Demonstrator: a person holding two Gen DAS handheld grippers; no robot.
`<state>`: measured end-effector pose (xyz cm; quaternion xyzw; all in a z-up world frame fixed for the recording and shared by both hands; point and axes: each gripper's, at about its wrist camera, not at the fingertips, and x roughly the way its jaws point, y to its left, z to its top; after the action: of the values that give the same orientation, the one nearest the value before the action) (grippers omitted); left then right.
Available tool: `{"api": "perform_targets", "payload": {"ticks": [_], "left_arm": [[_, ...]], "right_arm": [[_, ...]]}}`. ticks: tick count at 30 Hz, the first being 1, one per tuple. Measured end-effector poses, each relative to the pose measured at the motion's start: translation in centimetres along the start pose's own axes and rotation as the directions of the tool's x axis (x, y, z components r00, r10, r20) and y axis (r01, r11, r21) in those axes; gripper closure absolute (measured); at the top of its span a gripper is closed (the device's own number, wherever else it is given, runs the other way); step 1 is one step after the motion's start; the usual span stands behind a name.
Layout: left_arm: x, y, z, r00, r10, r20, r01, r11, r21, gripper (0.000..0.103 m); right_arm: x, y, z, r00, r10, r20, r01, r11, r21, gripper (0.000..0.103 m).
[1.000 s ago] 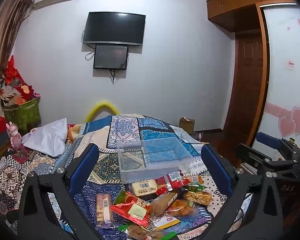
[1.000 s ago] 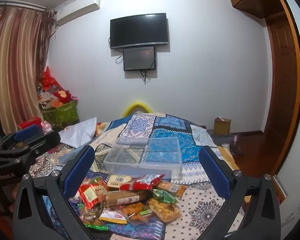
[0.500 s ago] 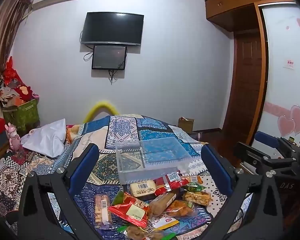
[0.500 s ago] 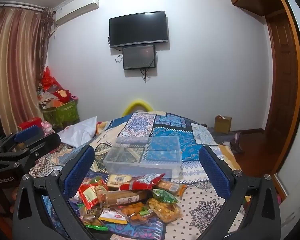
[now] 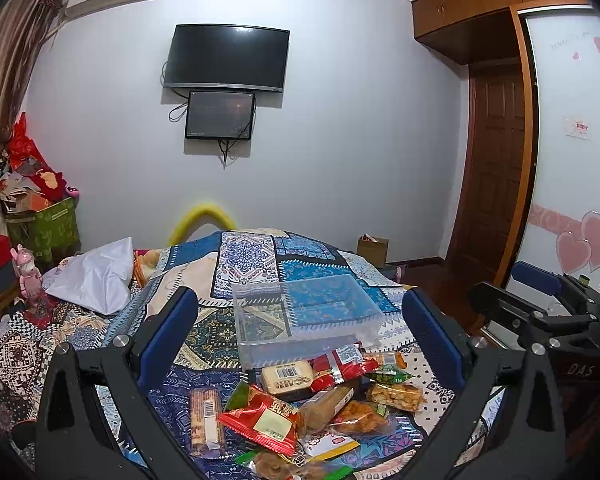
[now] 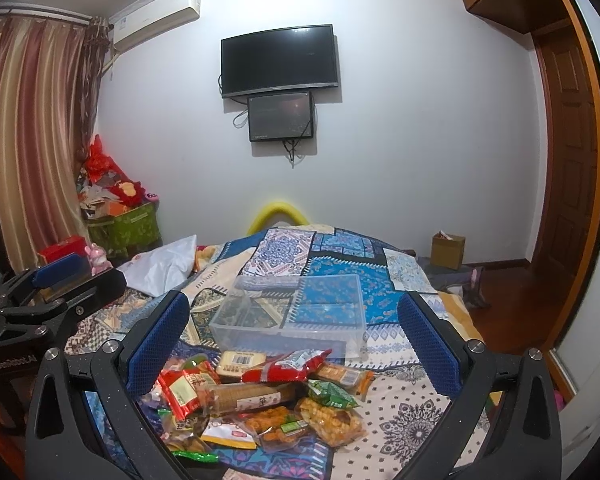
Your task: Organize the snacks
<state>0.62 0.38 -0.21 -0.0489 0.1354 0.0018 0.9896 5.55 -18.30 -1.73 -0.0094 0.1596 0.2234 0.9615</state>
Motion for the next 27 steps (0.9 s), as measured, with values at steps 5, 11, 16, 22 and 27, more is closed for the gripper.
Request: {"api": "perform_targets", "payload": {"ticks": [5, 11, 16, 22, 27], "left_arm": [[-0.04, -0.05, -0.02, 1.000, 0.003, 0.003, -0.003, 1.000, 0.001, 0.000], [0.00, -0.15, -0.07, 1.000, 0.003, 0.003, -0.003, 1.000, -0.001, 0.000], [-0.08, -0.16, 0.04, 1.000, -0.002, 0.006, 0.002, 1.000, -0.002, 0.000], [-0.19, -0.43, 0.06, 1.000, -0.004, 0.009, 0.004, 1.000, 0.003, 0.000], [-0.22, -0.52, 0.01, 1.000, -0.003, 0.008, 0.003, 1.000, 0.002, 0.000]], "right_arm": [[0.07, -0.08, -0.07, 1.000, 0.001, 0.000, -0.001, 1.000, 0.001, 0.000], [0.02, -0.01, -0.01, 1.000, 0.002, 0.000, -0.002, 1.000, -0.001, 0.000], [-0.03, -0.01, 0.00, 1.000, 0.002, 0.000, -0.002, 1.000, 0.001, 0.000], [-0.07, -0.02, 0.07, 1.000, 0.002, 0.002, -0.002, 1.000, 0.003, 0.000], [-0.09, -0.04, 0.04, 1.000, 0.002, 0.005, -0.002, 1.000, 0.004, 0.000]]}}
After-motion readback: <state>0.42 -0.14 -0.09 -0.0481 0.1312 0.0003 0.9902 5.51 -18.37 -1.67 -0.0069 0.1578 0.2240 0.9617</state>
